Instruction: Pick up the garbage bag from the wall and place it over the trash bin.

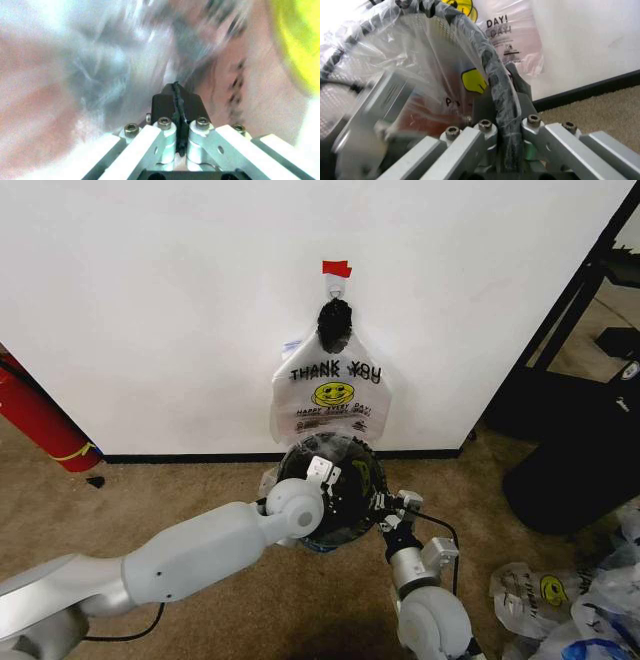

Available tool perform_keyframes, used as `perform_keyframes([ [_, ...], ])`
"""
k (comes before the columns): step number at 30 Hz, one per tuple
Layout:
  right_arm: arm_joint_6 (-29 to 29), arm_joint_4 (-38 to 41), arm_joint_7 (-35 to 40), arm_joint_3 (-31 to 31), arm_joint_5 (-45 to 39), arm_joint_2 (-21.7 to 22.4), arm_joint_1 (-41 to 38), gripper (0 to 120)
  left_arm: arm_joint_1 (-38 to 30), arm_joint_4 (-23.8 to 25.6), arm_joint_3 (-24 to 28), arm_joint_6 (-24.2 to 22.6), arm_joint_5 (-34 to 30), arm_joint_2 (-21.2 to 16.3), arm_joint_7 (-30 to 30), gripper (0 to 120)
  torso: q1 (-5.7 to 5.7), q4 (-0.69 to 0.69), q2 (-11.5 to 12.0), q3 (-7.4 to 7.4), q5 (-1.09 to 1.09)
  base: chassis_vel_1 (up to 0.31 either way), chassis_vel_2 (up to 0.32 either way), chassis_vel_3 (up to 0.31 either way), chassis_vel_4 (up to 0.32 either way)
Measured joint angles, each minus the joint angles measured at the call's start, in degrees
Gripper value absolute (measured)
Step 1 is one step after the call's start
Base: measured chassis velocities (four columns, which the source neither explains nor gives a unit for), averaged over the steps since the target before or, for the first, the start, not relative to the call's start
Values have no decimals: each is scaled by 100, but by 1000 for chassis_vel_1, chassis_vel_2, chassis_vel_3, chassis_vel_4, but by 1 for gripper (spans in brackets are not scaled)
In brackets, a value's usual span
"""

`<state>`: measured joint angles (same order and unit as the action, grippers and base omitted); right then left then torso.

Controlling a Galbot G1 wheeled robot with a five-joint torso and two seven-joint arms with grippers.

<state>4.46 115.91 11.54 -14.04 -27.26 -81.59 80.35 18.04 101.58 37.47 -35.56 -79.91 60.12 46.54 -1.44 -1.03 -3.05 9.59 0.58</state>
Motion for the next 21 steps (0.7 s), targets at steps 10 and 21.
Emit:
perform_keyframes([
  [10,8,205,-17,70,98,-34,243,0,-18,-678,58,51,65,544,-29,0,0,-2,0,0,-1,0,0,0,0],
  [21,5,483,-64,148,146,-7,384,0,-255,-1441,199,-13,229,845,-195,0,0,-1,0,0,-1,0,0,0,0],
])
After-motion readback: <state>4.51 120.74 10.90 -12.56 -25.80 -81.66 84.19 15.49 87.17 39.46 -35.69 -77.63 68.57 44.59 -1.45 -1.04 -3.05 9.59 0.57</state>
